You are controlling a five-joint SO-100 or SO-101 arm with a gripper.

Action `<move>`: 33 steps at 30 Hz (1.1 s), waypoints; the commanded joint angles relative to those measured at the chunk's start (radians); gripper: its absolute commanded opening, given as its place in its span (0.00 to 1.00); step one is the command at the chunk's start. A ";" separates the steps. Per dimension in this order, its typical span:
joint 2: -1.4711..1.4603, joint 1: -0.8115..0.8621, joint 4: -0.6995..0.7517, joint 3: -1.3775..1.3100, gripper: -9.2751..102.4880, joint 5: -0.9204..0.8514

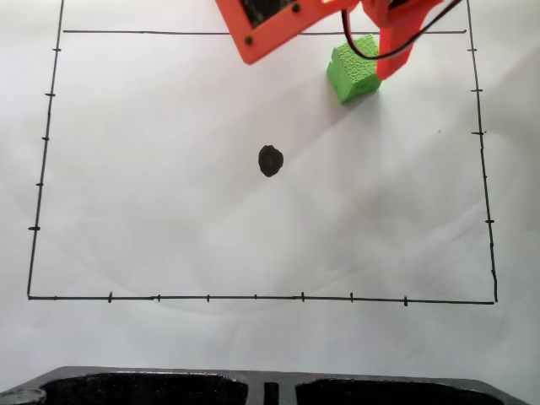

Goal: Grasp the colored block, Place it on the black dot, and then return the arm to the default position.

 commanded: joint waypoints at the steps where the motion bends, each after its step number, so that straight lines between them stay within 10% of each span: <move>1: -0.020 0.023 -0.031 0.003 0.36 -0.034; 33: -0.199 -0.011 -0.227 0.083 0.36 -0.095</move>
